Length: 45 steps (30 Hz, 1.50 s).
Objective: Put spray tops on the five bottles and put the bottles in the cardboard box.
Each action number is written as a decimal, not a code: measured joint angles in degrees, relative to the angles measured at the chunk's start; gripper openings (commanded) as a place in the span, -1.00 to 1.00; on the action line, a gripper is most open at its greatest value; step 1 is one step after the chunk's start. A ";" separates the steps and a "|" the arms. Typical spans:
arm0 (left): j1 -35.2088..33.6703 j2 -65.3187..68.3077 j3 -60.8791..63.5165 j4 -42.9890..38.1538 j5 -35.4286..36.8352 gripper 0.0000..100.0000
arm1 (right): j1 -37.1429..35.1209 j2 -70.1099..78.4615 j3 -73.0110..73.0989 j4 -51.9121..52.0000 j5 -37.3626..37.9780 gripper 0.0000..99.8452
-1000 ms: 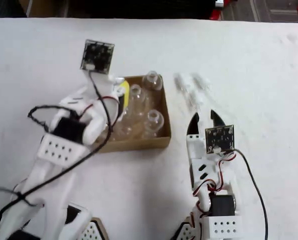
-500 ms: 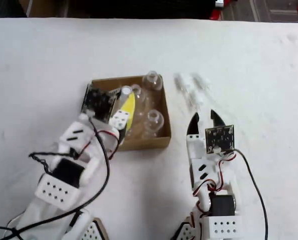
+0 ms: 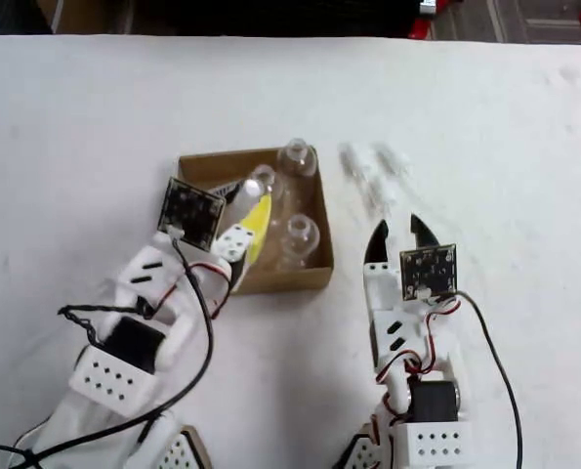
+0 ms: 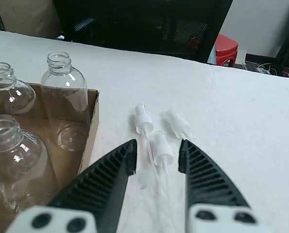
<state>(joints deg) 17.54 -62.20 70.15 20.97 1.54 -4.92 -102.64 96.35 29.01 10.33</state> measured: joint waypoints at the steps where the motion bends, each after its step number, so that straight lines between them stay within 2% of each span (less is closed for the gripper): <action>1: -0.18 0.00 0.00 0.09 0.18 -0.68 | 0.00 0.00 0.00 0.00 0.00 -0.75; 8: -0.70 0.00 0.00 0.26 0.44 -0.68 | 0.00 0.00 0.00 0.00 0.00 -0.75; 11: -0.70 0.00 -2.55 4.57 0.44 -0.64 | 0.00 0.00 0.00 0.00 0.00 -0.75; 17: -0.79 0.00 -16.09 16.53 0.53 -0.56 | 0.00 0.00 0.00 0.00 0.00 -0.75; 21: -1.23 0.18 -22.15 19.96 0.53 -0.56 | 0.00 0.00 0.00 0.00 0.00 -0.75; 30: -1.14 15.12 -25.41 20.31 -1.85 -0.56 | 0.00 0.00 0.00 0.00 0.00 -0.75; 38: -1.23 15.65 -25.14 20.31 -2.29 -0.57 | 0.00 0.00 0.00 0.00 0.00 -0.75; 42: -1.85 15.82 -24.44 20.31 -2.29 -0.66 | 0.00 0.00 0.00 0.00 0.00 -0.75; 45: -3.43 15.82 -23.47 19.96 -2.29 -0.65 | 0.00 0.00 0.00 0.00 0.00 -0.75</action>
<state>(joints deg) 14.11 -46.37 46.68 40.92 -0.75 -4.92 -102.64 96.35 29.01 10.33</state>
